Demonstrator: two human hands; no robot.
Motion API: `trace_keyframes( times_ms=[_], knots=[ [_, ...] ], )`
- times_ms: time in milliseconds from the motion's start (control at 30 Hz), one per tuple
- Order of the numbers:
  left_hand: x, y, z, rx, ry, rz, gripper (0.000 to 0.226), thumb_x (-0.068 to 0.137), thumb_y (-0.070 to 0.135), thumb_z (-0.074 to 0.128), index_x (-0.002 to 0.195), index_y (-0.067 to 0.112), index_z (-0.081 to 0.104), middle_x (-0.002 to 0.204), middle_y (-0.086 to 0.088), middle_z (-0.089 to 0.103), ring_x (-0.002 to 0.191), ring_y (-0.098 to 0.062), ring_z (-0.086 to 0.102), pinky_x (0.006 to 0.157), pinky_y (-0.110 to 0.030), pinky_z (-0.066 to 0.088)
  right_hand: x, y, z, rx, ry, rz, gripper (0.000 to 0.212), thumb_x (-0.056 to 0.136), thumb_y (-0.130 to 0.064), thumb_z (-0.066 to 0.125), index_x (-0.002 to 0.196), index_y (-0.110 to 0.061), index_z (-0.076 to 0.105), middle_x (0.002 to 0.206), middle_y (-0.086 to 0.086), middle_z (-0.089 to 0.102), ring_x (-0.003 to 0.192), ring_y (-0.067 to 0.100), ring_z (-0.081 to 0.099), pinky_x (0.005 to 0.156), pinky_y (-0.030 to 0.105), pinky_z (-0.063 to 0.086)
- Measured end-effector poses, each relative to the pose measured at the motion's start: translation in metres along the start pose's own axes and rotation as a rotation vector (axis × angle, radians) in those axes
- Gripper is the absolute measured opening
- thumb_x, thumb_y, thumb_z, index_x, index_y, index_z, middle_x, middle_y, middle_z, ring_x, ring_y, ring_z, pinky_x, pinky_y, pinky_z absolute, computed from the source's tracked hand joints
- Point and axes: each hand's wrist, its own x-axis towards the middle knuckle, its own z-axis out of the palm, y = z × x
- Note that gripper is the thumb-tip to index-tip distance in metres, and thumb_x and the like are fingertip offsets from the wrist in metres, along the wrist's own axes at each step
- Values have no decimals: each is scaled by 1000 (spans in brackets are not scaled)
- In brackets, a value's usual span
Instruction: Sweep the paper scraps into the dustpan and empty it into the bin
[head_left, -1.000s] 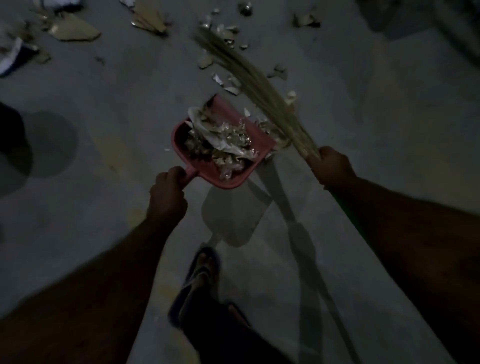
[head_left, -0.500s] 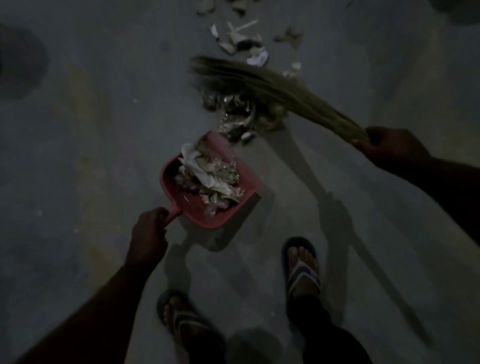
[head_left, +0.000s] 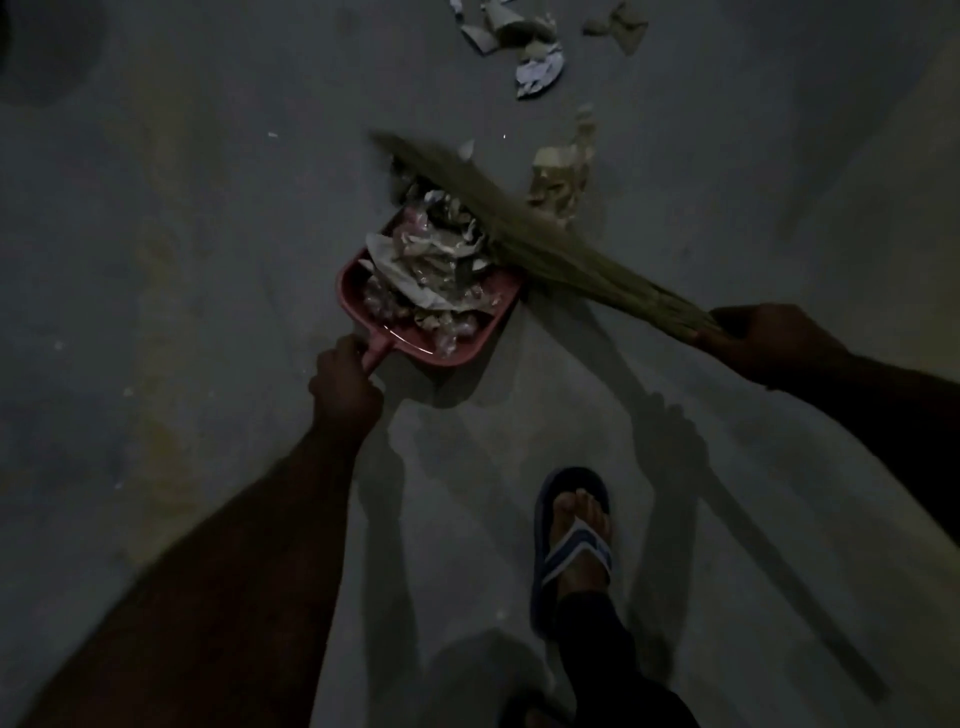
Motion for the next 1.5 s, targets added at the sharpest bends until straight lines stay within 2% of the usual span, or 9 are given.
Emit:
trace_keyframes(
  times_ms=[200, 367, 533, 767, 967, 1067, 1200, 1367, 1500],
  knots=[
    [4, 17, -2, -5, -8, 5, 47, 74, -1, 57, 120, 10, 52, 113, -21, 53, 108, -41, 52, 92, -44, 42, -36, 15, 20, 40, -47, -72, 47, 96, -55, 50, 125, -22, 67, 114, 11, 72, 99, 29, 67, 86, 40, 53],
    [-6, 5, -1, -25, -21, -13, 48, 72, -1, 59, 118, 11, 54, 111, -19, 54, 107, -40, 52, 90, -43, 41, -56, 36, 32, 24, 97, -108, 84, 73, -94, 15, 105, -34, 64, 89, -2, 70, 73, 21, 64, 65, 37, 55],
    [-10, -8, 4, -30, -7, 2, 47, 72, -1, 60, 117, 11, 55, 109, -18, 57, 104, -39, 54, 84, -42, 43, -63, 39, 28, 18, 256, -62, 58, 84, -75, 30, 101, -28, 60, 80, 5, 64, 64, 26, 57, 56, 35, 51],
    [-9, -11, -4, -39, -27, 99, 52, 66, -6, 63, 116, 7, 57, 108, -20, 59, 104, -40, 53, 83, -44, 43, -68, 29, 19, 56, 354, -6, 52, 87, -70, 35, 102, -27, 61, 83, 5, 65, 70, 28, 60, 61, 38, 53],
    [-15, -14, -6, -49, -45, 143, 51, 65, -6, 62, 114, 8, 57, 105, -19, 58, 103, -39, 53, 83, -43, 42, -69, 28, 20, 202, 386, 172, 46, 95, -59, 52, 117, -21, 64, 106, 16, 70, 94, 36, 66, 81, 45, 55],
    [-20, -18, -5, -50, -43, 162, 48, 68, -7, 62, 114, 6, 58, 106, -19, 57, 104, -40, 53, 83, -44, 42, -71, 30, 26, 364, 368, 298, 58, 91, -65, 53, 127, -22, 64, 113, 17, 70, 99, 37, 66, 86, 47, 56],
    [-23, -21, 5, -23, -79, 121, 50, 70, -3, 62, 118, 10, 55, 112, -18, 57, 108, -39, 52, 87, -43, 41, -69, 19, 42, 556, 263, 393, 44, 90, -66, 55, 110, -29, 67, 85, 5, 68, 73, 29, 67, 64, 39, 59],
    [-18, -10, 23, -33, -101, 100, 48, 73, 3, 63, 119, 14, 53, 114, -17, 56, 107, -39, 51, 87, -42, 41, -68, 3, 76, 484, 76, 342, 36, 92, -62, 55, 97, -30, 69, 84, 8, 71, 69, 27, 69, 58, 38, 59],
    [-5, 7, 27, -85, -65, 91, 46, 74, 4, 59, 119, 15, 52, 115, -18, 54, 106, -39, 52, 87, -43, 42, -74, 7, 98, 352, 67, 184, 35, 96, -58, 50, 99, -30, 71, 92, 0, 73, 79, 20, 68, 71, 39, 59]
  ],
)
